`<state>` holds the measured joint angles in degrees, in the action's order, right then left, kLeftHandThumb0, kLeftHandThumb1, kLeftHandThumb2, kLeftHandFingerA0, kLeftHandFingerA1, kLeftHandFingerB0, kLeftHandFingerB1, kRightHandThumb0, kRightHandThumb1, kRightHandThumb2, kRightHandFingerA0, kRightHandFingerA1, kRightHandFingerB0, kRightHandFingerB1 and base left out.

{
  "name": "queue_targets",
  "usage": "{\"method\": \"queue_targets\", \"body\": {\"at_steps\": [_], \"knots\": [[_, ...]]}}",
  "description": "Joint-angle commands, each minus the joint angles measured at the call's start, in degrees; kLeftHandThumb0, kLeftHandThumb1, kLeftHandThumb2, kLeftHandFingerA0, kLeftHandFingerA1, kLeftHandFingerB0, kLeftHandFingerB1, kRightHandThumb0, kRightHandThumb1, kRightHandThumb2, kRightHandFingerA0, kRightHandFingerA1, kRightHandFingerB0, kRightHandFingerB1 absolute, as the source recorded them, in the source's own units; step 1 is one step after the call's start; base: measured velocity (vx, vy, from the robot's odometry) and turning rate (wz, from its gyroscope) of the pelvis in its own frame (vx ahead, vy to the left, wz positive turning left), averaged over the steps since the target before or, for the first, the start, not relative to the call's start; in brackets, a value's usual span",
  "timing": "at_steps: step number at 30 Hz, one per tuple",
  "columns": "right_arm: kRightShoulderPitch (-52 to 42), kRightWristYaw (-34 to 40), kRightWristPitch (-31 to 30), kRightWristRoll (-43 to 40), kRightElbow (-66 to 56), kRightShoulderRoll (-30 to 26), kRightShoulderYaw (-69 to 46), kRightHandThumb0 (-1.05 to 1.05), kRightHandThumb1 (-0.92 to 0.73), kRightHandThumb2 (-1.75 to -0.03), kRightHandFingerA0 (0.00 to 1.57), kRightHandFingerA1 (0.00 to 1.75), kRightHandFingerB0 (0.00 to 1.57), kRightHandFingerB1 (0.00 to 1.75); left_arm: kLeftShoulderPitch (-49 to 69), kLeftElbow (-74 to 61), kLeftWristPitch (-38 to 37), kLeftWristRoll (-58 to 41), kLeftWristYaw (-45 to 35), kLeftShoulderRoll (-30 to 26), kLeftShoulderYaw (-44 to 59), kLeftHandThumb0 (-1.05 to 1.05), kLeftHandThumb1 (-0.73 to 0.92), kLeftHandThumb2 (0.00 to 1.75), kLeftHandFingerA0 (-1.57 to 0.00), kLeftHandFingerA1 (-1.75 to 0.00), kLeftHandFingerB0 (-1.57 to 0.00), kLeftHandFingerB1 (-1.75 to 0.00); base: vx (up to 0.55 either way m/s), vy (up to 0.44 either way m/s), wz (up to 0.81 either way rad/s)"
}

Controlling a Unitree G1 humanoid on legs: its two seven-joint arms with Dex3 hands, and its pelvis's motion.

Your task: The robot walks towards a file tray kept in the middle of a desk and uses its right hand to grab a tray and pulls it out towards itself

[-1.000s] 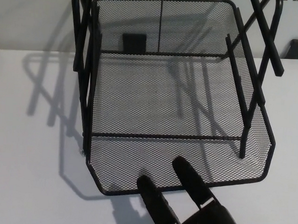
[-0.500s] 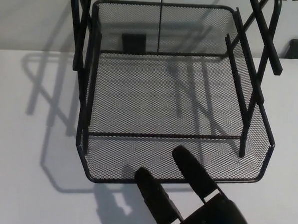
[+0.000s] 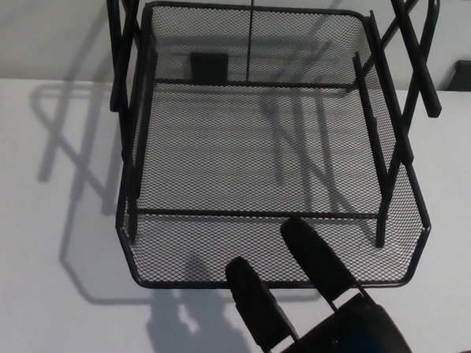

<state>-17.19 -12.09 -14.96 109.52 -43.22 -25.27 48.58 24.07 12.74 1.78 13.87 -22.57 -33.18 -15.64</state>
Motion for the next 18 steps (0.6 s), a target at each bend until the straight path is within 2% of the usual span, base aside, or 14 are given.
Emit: {"method": "queue_targets", "body": {"at_steps": [1,3,4,5,6,9,10,11,13,14,15,18], "knots": [[-8.9,2.9,9.0,-1.1,-9.9,-0.8,8.1,-0.81,-0.53,-0.93,0.02,0.29,0.01,0.32,0.5,0.3,-2.0,1.1,-0.4,-1.3,0.1,-0.24,0.49,0.94,-0.36,-0.63,-0.1,-0.5,0.0,0.0,0.0],[-9.2,2.1,8.9,-4.3,-10.3,-1.3,6.9,-0.75,-0.52,-0.92,0.0,0.26,0.0,0.29,0.8,0.1,-2.3,1.3,-0.4,-1.5,-0.1,-0.23,0.5,0.94,-0.38,-0.64,-0.1,-0.5,0.0,0.0,0.0],[-9.0,-1.5,9.0,-5.4,-11.2,-0.9,5.8,-0.91,-0.58,-0.9,0.0,0.09,0.03,0.11,1.0,-0.2,-2.8,0.9,-0.9,-1.7,0.1,-0.23,0.5,0.94,-0.38,-0.64,-0.1,-0.5,0.0,0.0,0.0],[-8.6,-4.4,8.9,-5.4,-11.6,0.1,5.0,-0.91,-0.56,-0.89,0.0,0.07,0.03,0.1,1.0,-0.1,-3.6,0.7,-1.0,-1.9,0.2,-0.24,0.5,0.94,-0.39,-0.65,-0.1,-0.51,0.0,0.0,0.0],[-7.7,-5.0,8.6,-5.9,-11.4,0.8,4.0,-0.82,-0.49,-0.87,0.0,0.12,0.06,0.16,0.9,0.9,-5.2,0.1,-1.3,-1.9,0.3,-0.25,0.49,0.94,-0.39,-0.65,-0.11,-0.51,0.0,0.0,0.0],[-8.0,-5.2,9.1,-6.2,-11.6,0.8,3.6,-0.82,-0.49,-0.87,0.0,0.12,0.06,0.16,1.0,1.0,-5.5,0.1,-1.3,-1.9,0.3,-0.25,0.49,0.94,-0.39,-0.65,-0.11,-0.51,0.0,0.0,0.0],[-7.6,-5.5,8.5,-6.7,-11.1,1.6,3.1,-0.78,-0.49,-0.75,0.0,0.17,0.0,0.2,0.8,1.7,-6.0,0.3,-1.2,-2.0,0.2,-0.27,0.49,0.94,-0.38,-0.65,-0.1,-0.51,0.0,0.0,0.0],[-6.0,-5.8,7.2,-8.4,-9.8,3.2,1.6,-0.86,-0.5,-0.86,0.0,0.1,0.0,0.07,0.4,2.3,-6.1,0.5,-1.1,-1.8,0.1,-0.28,0.5,0.95,-0.38,-0.64,-0.11,-0.51,0.0,0.0,0.0],[-4.5,-6.6,6.5,-9.9,-8.8,4.8,0.1,-0.84,-0.51,-0.82,0.0,0.13,0.0,0.1,0.0,2.8,-6.0,0.9,-0.9,-1.6,-0.1,-0.27,0.49,0.94,-0.38,-0.64,-0.1,-0.5,0.0,0.0,0.0],[-2.9,-6.7,5.9,-11.2,-7.9,6.0,-1.3,-0.88,-0.51,-0.87,0.0,0.11,0.0,0.04,-0.2,3.1,-5.8,1.8,-0.1,-1.4,-0.4,-0.27,0.49,0.94,-0.37,-0.63,-0.11,-0.51,0.0,0.0,0.0],[-2.0,-5.3,5.6,-11.6,-6.9,6.6,-2.1,-0.75,-0.42,-0.86,0.0,0.23,0.0,0.16,-0.5,3.6,-5.6,2.3,0.3,-1.2,-0.7,-0.27,0.49,0.94,-0.37,-0.63,-0.1,-0.5,0.0,0.0,0.0],[-1.5,-4.6,6.0,-12.3,-5.9,8.2,-3.7,-0.76,-0.43,-0.85,0.0,0.2,0.0,0.13,-0.7,3.8,-5.4,2.7,0.5,-1.1,-1.0,-0.26,0.48,0.93,-0.37,-0.64,-0.1,-0.5,0.0,0.0,0.0]]}}
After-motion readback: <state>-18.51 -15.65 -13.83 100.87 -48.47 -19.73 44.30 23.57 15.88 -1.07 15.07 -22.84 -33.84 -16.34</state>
